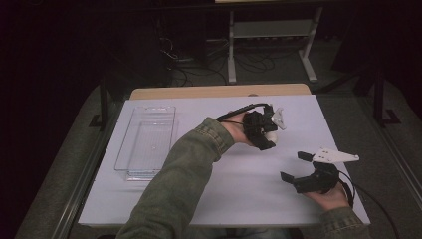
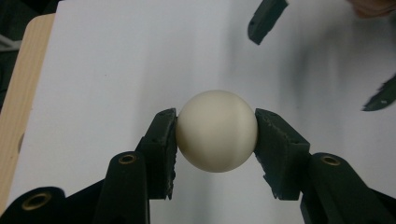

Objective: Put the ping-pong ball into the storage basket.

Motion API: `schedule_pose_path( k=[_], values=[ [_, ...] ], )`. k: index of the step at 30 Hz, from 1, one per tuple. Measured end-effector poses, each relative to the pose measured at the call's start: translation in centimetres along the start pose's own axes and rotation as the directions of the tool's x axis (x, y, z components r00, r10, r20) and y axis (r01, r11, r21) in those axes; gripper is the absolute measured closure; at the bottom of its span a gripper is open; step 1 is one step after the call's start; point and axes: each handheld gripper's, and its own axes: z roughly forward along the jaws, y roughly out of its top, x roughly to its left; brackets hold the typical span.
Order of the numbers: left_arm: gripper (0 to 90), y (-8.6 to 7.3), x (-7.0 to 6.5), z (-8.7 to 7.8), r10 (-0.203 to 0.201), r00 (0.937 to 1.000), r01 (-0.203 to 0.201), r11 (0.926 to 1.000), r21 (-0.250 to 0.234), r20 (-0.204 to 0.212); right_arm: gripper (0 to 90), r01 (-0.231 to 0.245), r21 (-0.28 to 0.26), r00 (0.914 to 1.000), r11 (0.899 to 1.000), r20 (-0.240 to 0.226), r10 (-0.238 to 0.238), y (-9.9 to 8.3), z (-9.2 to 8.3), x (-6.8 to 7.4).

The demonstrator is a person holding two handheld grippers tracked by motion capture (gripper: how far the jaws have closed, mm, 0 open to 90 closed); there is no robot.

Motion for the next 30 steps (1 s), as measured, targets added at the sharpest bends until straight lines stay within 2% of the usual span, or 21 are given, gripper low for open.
schedule_pose_path(
  k=[11, 14, 20, 30],
  values=[
    [50.5, 0.0, -0.4, -1.6, 0.018, 0.9998, -0.018, 0.9998, 0.009, -0.002, 0.0, 0.001, -0.001, 1.0000, 1.000, 0.001, -0.001, 0.0, 0.1, 0.0],
    [50.5, -0.1, -0.5, -2.6, 0.022, 0.9998, -0.022, 0.9997, 0.010, -0.001, 0.0, 0.001, 0.002, 1.0000, 1.000, -0.001, -0.001, 0.0, 0.1, 0.0],
    [50.5, -0.2, -0.4, -3.8, 0.015, 0.9998, -0.014, 0.9998, 0.010, -0.014, 0.0, 0.004, 0.010, 1.0000, 1.000, 0.001, -0.004, 0.0, 0.3, 0.0],
    [50.5, -0.7, -0.2, -4.7, 0.009, 0.9998, -0.009, 0.9998, 0.015, -0.017, 0.0, 0.006, 0.011, 1.0000, 1.000, 0.005, -0.006, 0.0, 0.2, 0.0]
  ],
)
